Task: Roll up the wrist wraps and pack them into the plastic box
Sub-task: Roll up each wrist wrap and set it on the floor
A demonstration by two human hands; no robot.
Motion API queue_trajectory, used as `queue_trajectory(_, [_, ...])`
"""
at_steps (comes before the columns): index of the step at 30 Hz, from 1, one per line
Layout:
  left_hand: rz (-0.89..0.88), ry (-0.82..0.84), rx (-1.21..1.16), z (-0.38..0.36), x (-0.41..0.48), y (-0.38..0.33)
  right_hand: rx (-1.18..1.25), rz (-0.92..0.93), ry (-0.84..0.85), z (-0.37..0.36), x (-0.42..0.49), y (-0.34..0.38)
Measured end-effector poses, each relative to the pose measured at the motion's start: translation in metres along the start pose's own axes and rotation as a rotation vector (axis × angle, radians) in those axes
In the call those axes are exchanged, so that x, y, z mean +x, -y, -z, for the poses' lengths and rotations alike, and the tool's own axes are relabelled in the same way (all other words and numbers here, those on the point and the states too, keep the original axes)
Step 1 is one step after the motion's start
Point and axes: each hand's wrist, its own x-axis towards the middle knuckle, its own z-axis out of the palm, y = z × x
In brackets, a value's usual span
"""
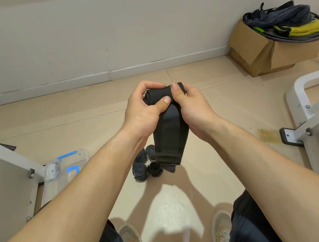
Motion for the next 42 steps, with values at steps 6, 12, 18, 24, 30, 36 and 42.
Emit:
queue_trajectory(6, [0.181, -0.001, 0.047, 0.001, 0.004, -0.002, -0.060, 0.118, -0.041, 0.001, -0.003, -0.003])
queue_trajectory(12, [0.131, -0.068, 0.012, -0.002, 0.003, 0.002, 0.042, 0.109, -0.016, 0.002, -0.007, 0.004])
queue_trajectory(18, [0.114, -0.093, -0.089, 0.001, 0.004, 0.004, 0.034, -0.067, 0.005, -0.002, -0.006, 0.001])
queue_trajectory(24, [0.038, -0.043, -0.016, 0.002, 0.002, 0.003, -0.037, -0.064, -0.032, -0.005, -0.002, 0.003])
queue_trajectory(30, [0.102, 0.026, -0.067, 0.004, 0.004, 0.002, -0.057, 0.009, -0.027, -0.004, -0.006, 0.005])
queue_trajectory(36, [0.301, 0.063, 0.009, 0.008, 0.004, -0.006, -0.123, 0.147, -0.004, -0.003, -0.007, 0.001])
queue_trajectory(42, [0.175, -0.017, -0.057, 0.009, 0.006, -0.002, 0.035, 0.080, 0.037, -0.004, -0.007, 0.002])
